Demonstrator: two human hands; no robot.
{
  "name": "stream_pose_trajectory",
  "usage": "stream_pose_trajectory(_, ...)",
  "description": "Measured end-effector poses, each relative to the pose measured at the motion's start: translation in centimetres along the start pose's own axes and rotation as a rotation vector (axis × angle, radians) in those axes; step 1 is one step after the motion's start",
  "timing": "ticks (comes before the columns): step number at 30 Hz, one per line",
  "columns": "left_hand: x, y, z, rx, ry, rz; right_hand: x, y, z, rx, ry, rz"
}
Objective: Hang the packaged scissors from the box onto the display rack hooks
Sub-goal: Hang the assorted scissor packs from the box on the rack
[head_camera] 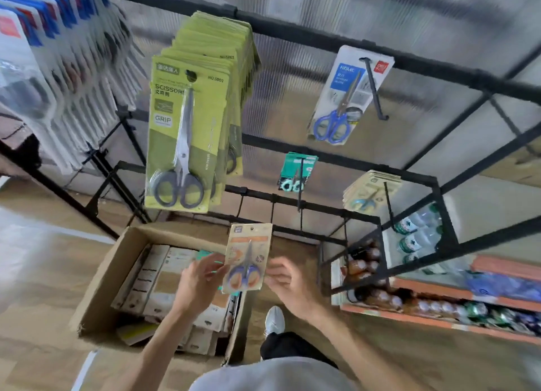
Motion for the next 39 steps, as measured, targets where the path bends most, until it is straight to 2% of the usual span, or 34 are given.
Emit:
stream_pose_trajectory(5,1.6,-4.5,0.3,-0.137,-0.033,0.005,2.1,2.4,3.8,0.351,-0.021,-0.034)
stream_pose_trajectory(9,4.4,-8.8,0.3,-0.272,-0.129,-0.024,4.9,5.7,6.9,0.492,-0.098,-0.117)
stream_pose_trajectory(13,8.0,-12.8,0.5,-0.331,-0.176,-0.082,7.4,8.9,9.4,0.582,-0.132,-0.202)
stream_pose_trajectory(19,12.0,-17.3,0.5,-0.341,-0.182,-0.117,9.8,14.2,10.8,0.582,-0.065,-0.189)
stream_pose_trajectory(22,14.1,-18.2,0.2,-0.287,-0.221,-0.136,10.1,18.2,10.0,0.608,-0.001,-0.13)
stream_pose_trajectory(26,14.5,-19.1,-0.6,-0.234,-0.189,-0.186,11.5,22.0,8.0,0.574,-0.022,-0.164)
stream_pose_trajectory(35,13.8,-21.2,-0.4,-0.13,-0.114,-0.287,13.4,24.2,6.4,0.531,-0.009,-0.221)
stream_pose_trajectory(39,13.9,-21.9,-0.5,-0.126,-0.101,-0.357,13.4,25.5,6.1,0.525,-0.004,-0.138)
Point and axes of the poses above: each hand's wrist, its own z-axis away from the middle knuckle, its own y-axis out of the back of the hand, x = y × z, the point moved 3 cm from there along -z, towards the middle knuckle, and after that the axes turned 2 degrees about -z, right-handed, at the moved point
